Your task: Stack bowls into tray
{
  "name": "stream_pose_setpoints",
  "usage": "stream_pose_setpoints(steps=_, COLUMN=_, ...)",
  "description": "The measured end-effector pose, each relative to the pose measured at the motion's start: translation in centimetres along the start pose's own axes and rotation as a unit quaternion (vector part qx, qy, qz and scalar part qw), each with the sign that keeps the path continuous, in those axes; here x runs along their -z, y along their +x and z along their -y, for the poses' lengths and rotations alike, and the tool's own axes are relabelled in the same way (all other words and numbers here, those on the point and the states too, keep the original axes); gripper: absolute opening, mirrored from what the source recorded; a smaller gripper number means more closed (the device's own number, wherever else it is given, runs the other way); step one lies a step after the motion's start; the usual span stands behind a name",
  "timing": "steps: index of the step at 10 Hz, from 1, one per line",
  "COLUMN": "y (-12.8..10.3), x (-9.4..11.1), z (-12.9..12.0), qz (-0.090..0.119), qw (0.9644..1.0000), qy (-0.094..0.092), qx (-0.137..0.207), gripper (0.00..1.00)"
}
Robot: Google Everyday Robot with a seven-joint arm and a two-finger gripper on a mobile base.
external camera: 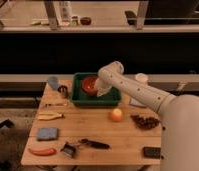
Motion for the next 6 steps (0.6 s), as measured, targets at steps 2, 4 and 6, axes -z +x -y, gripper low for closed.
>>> stream_pose_setpoints(steps=2, y=0.7, x=-0.5, z=0.4, qz=-0.005, qw=1.0000, qy=-0.003, qx=-0.001, gripper=0.00)
stream_pose_setpoints(steps=4, y=1.8, x=-0.9, z=-0.5, qz=-0.014, qw=0.9998, qy=-0.010, qx=-0.005, gripper=0.00)
stream_pose_setpoints(steps=6, y=2.8, x=-1.2, z=-1.4, qz=-0.020, qw=0.9995, qy=-0.018, qx=-0.014, gripper=0.00)
